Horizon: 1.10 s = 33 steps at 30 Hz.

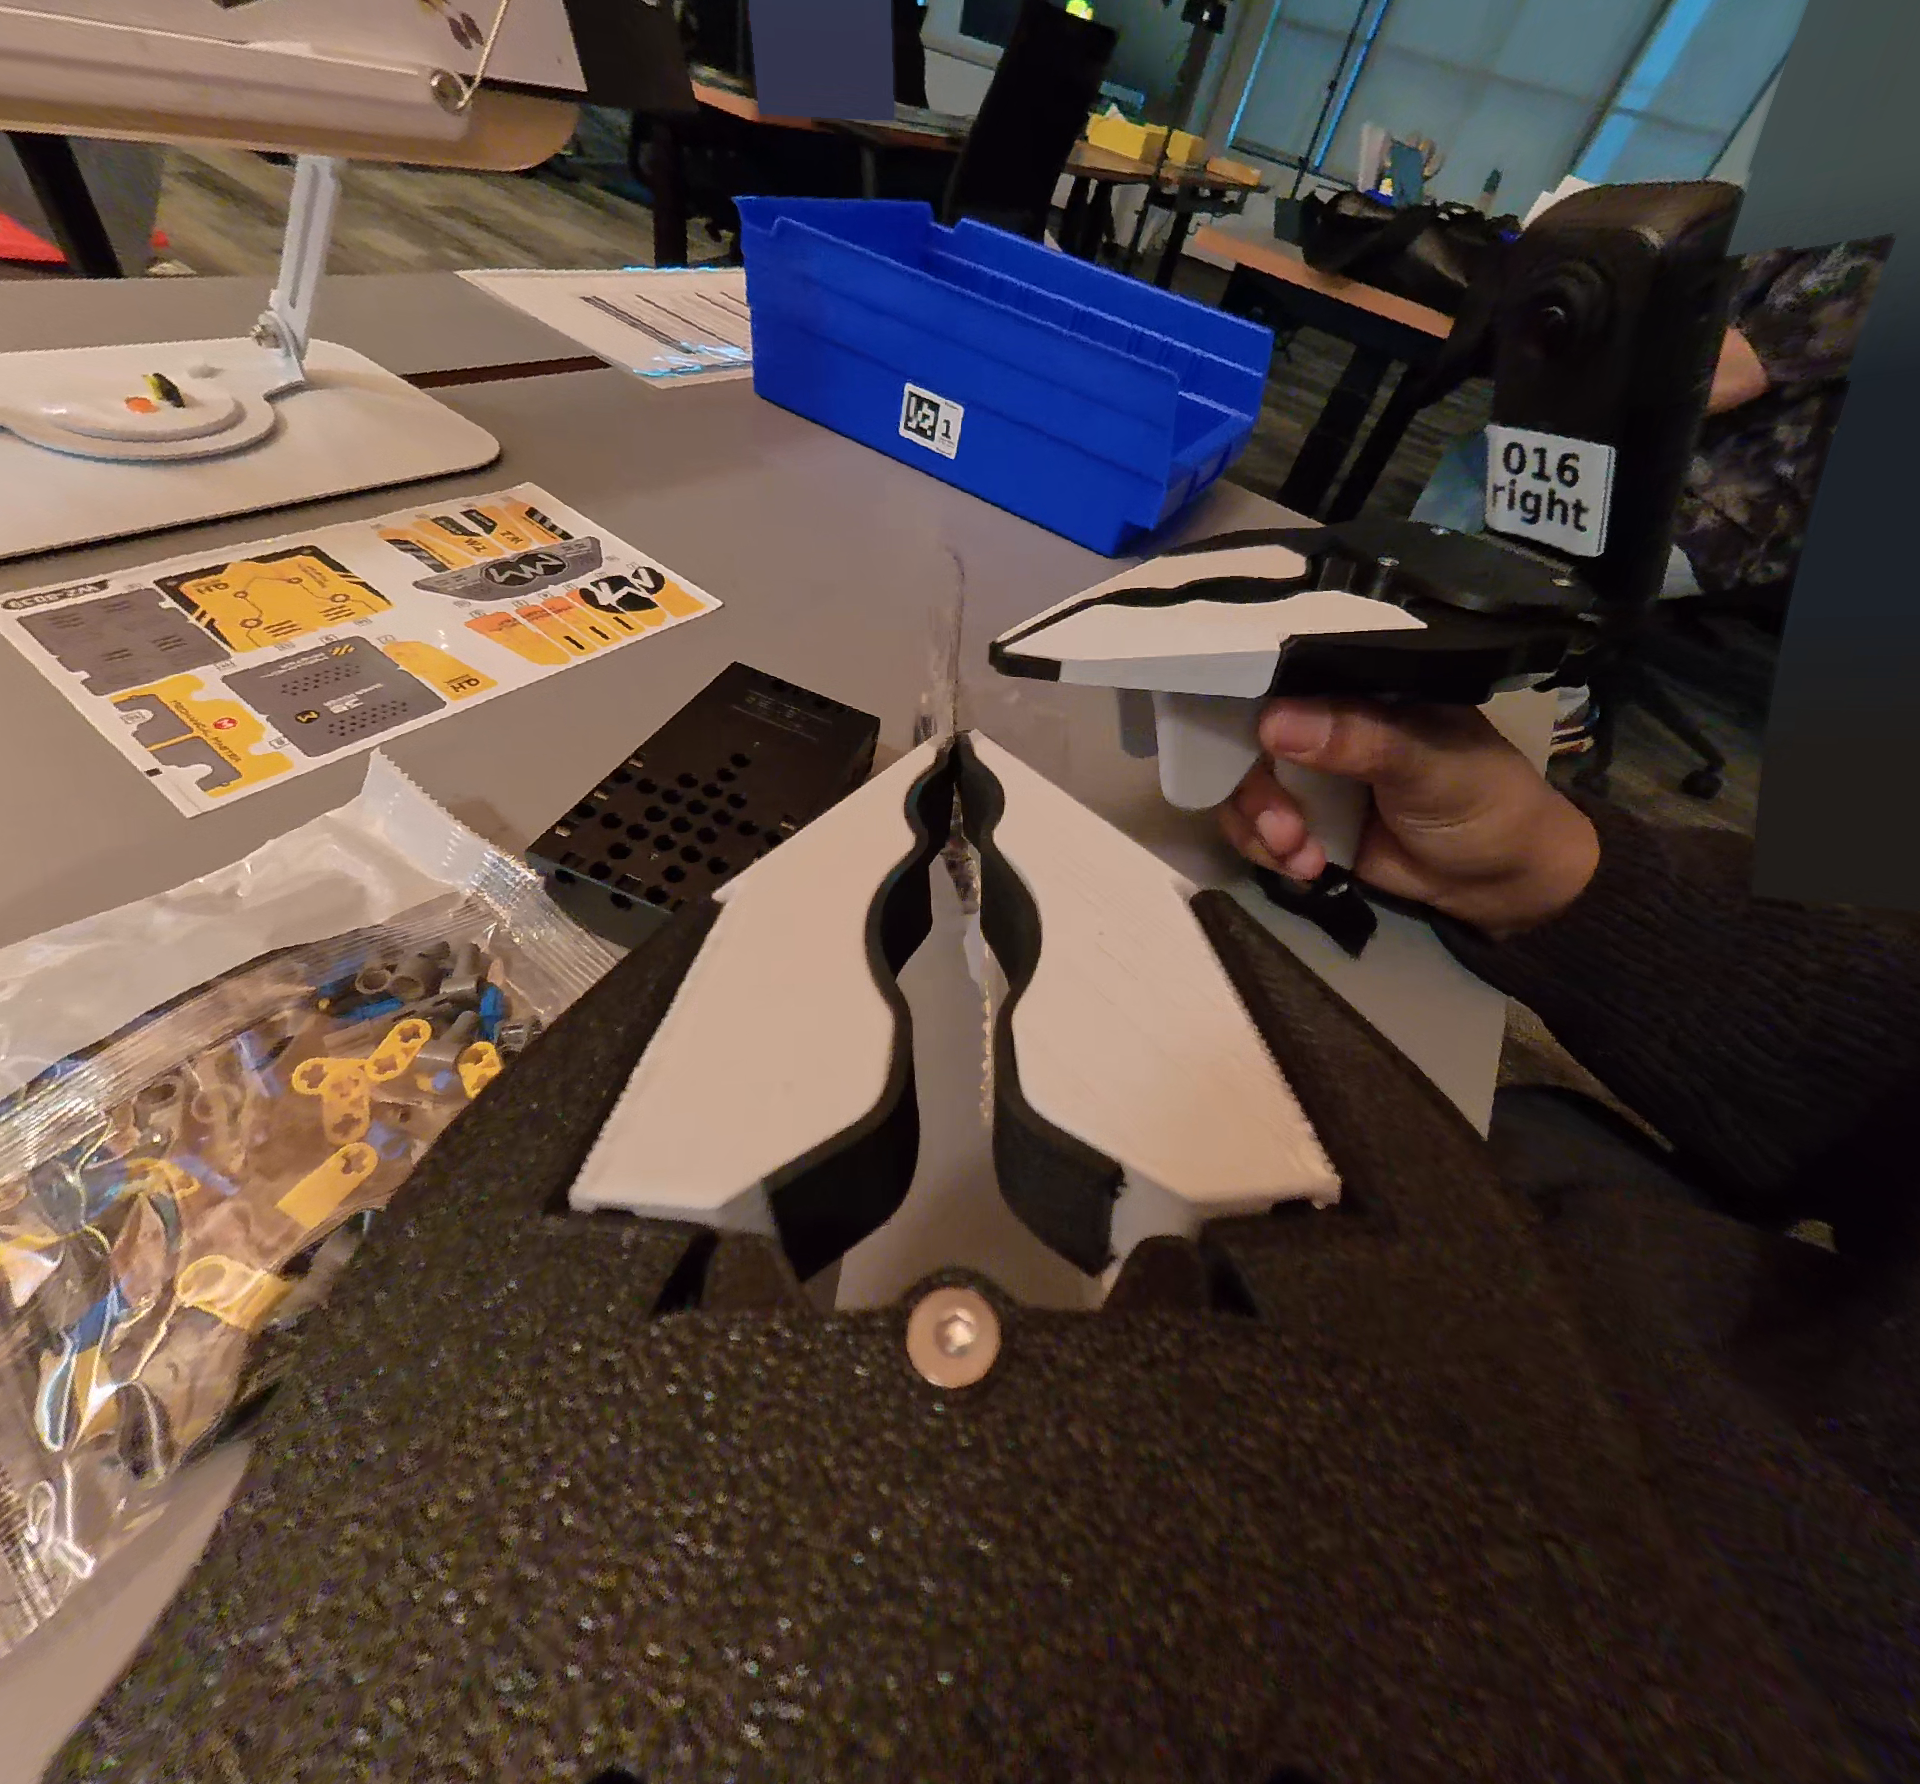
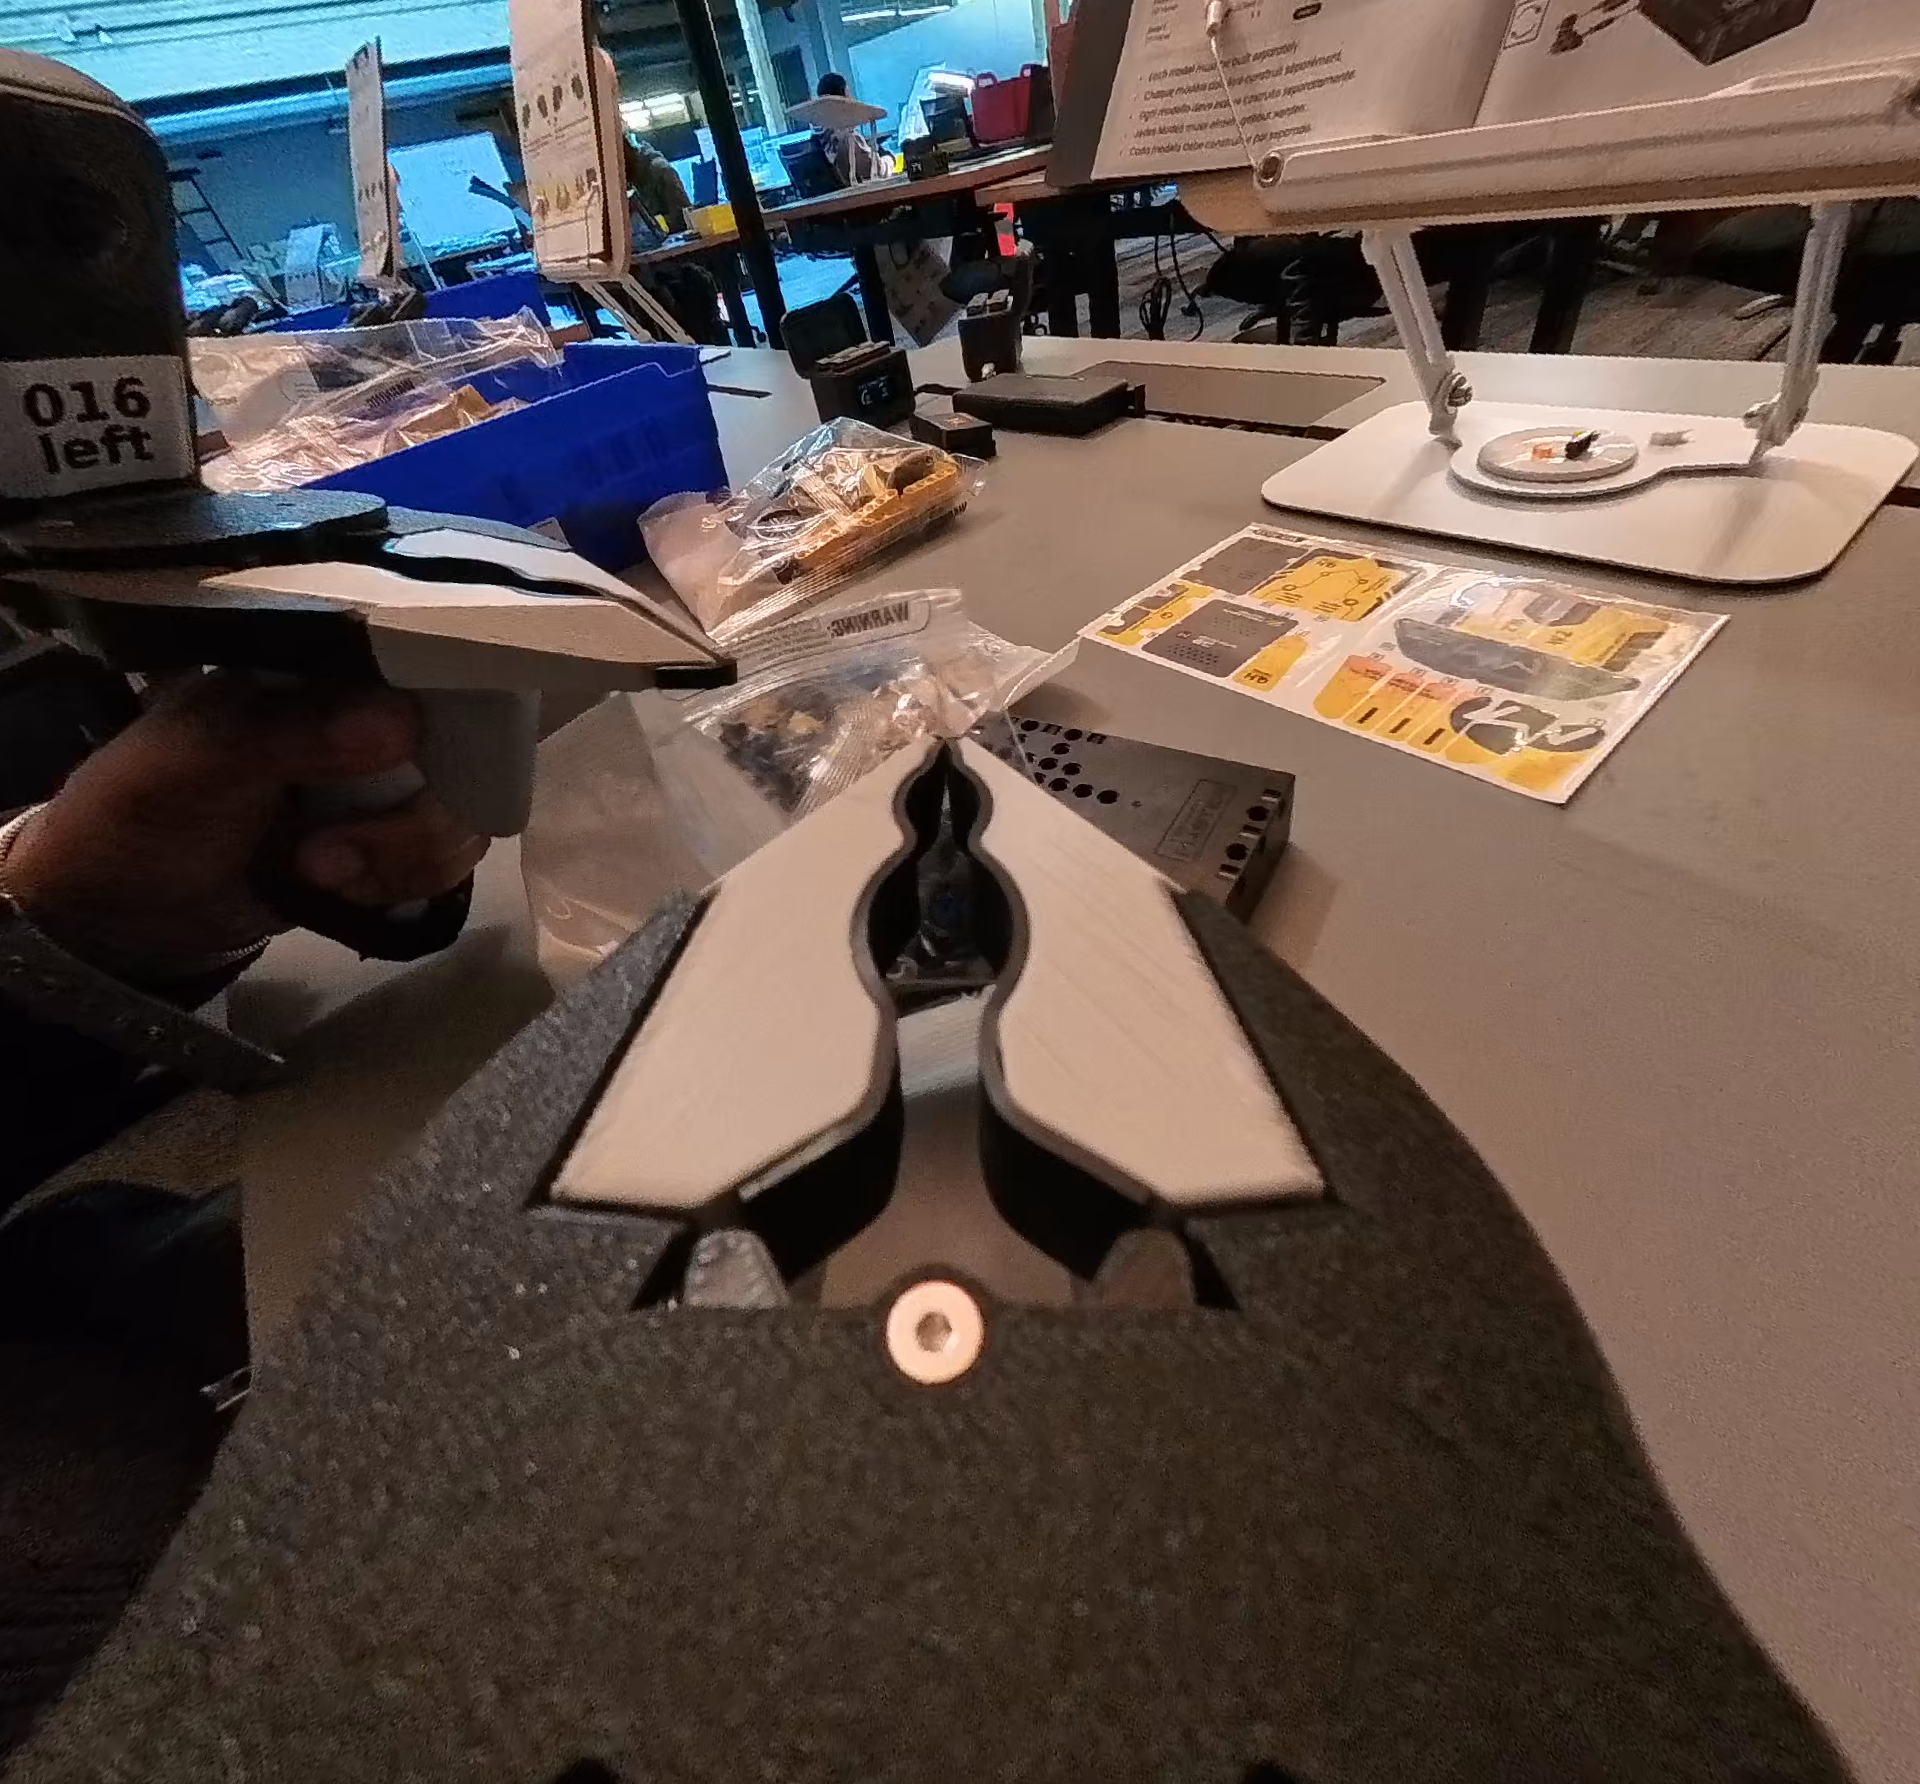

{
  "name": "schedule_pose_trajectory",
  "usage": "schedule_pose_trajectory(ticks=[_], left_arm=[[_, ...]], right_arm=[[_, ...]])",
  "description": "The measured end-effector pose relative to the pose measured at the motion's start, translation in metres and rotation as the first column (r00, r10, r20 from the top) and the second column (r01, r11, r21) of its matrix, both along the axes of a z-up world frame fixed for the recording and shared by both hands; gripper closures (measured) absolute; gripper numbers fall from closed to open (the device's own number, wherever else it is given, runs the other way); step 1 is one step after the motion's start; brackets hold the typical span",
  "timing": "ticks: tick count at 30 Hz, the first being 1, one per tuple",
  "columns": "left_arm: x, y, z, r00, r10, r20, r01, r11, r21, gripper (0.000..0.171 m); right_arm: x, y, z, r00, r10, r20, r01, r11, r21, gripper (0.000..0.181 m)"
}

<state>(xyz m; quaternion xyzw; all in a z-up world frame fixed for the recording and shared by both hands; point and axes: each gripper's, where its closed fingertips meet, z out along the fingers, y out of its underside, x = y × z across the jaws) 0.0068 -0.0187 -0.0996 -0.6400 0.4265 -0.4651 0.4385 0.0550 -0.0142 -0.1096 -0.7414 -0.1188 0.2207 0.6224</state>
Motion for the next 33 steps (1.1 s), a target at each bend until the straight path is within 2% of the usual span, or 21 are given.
schedule_pose_trajectory(ticks=[8, 15, 21, 29, 33], left_arm=[[-0.004, 0.007, -0.004, 1.0, 0.021, -0.02, -0.022, 1.0, -0.019, 0.171], [-0.007, 0.013, -0.01, 0.999, 0.027, -0.043, -0.03, 0.997, -0.069, 0.171], [-0.006, 0.01, -0.009, 0.999, 0.02, -0.05, -0.022, 0.998, -0.058, 0.171], [-0.005, 0.009, -0.008, 1.0, 0.015, -0.024, -0.017, 0.997, -0.081, 0.171], [-0.003, 0.008, -0.014, 0.999, 0.015, -0.043, -0.018, 0.997, -0.08, 0.171]], right_arm=[[0.007, 0.001, -0.001, 1.0, -0.017, 0.004, 0.017, 1.0, -0.004, 0.181], [0.018, 0.004, 0.0, 0.995, -0.082, 0.049, 0.081, 0.997, 0.02, 0.181], [0.023, 0.004, 0.001, 0.996, -0.089, -0.022, 0.089, 0.996, -0.002, 0.181], [0.017, 0.001, 0.009, 0.992, -0.024, -0.127, 0.026, 0.999, 0.021, 0.181], [0.009, 0.0, 0.01, 0.994, 0.0, -0.107, 0.004, 0.999, 0.036, 0.169]])
